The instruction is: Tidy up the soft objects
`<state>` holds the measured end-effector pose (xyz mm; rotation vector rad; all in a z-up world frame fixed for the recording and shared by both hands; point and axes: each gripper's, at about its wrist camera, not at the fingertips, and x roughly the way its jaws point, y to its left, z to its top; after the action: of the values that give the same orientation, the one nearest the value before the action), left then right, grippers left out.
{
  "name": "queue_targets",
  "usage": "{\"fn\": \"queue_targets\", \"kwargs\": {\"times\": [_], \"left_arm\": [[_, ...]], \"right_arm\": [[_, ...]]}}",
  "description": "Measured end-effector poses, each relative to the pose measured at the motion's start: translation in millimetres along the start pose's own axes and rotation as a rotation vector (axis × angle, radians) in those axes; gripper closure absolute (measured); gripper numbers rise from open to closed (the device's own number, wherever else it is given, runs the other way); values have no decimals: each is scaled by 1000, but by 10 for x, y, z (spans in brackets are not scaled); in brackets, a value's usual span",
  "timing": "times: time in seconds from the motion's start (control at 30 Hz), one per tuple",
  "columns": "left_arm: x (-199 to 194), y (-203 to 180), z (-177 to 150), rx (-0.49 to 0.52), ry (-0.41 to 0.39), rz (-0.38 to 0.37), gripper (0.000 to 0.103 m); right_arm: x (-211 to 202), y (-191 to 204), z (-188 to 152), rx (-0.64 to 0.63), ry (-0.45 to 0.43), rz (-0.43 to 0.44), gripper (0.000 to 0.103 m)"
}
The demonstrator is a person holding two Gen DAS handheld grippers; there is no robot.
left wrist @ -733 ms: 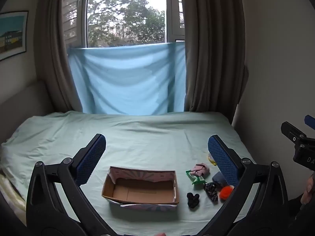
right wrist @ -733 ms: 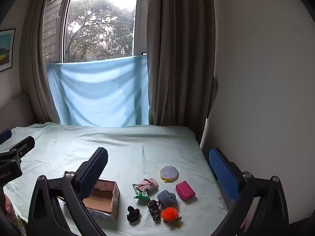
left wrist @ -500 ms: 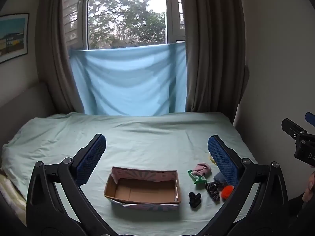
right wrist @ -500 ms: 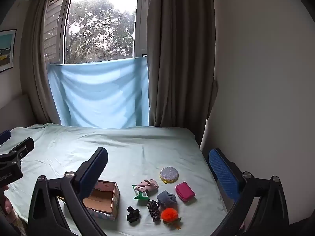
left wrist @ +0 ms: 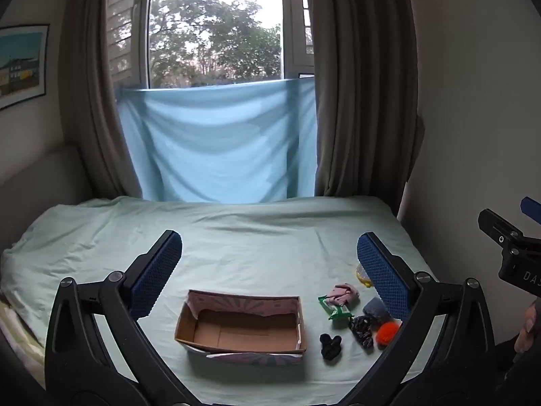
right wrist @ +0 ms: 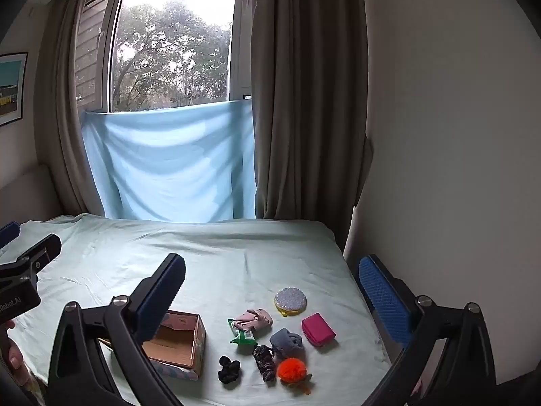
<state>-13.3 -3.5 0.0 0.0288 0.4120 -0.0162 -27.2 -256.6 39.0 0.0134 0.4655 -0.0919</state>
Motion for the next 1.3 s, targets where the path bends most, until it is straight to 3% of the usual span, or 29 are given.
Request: {"fn": "queue_targets", "kwargs": {"times": [1.3], "left_arm": [[76,-14,-52,-10,24,-9,0]], "right_arm": [[-26,22,-77,4,3,2,1]]}}
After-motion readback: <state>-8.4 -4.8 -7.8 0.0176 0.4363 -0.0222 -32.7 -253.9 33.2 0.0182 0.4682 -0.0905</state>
